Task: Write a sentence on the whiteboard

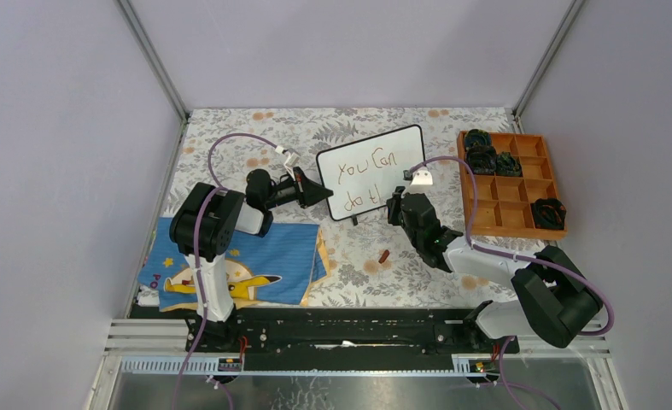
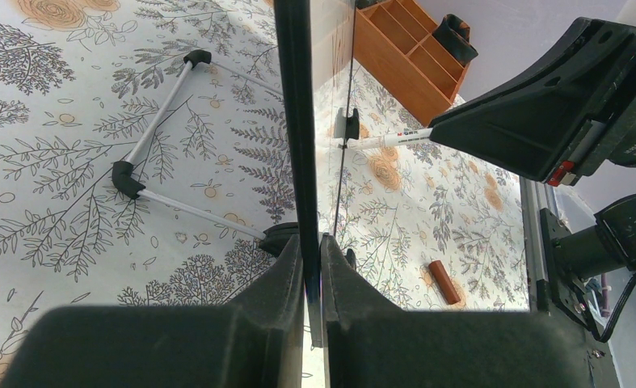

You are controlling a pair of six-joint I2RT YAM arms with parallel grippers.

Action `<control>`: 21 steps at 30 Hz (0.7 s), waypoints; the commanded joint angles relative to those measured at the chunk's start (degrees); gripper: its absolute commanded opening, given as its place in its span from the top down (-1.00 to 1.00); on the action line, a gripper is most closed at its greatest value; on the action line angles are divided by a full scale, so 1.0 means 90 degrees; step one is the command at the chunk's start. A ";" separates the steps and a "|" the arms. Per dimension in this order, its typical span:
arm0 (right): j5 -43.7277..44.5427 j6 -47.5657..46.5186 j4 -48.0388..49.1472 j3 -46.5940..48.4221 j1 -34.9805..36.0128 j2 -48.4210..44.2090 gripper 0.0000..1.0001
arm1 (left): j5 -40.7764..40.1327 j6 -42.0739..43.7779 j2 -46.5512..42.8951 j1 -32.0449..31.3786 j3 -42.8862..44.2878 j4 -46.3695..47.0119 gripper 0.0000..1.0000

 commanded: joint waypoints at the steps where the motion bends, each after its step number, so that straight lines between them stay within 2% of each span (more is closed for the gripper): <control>1: 0.0061 -0.0036 0.0070 0.0314 -0.0037 -0.0091 1.00 | -0.0020 0.0515 0.0138 -0.0168 -0.0093 -0.0837 1.00; 21: 0.0232 -0.0254 0.0031 0.0661 -0.0065 0.0051 1.00 | -0.0024 0.0545 0.0134 -0.0187 -0.0099 -0.0875 1.00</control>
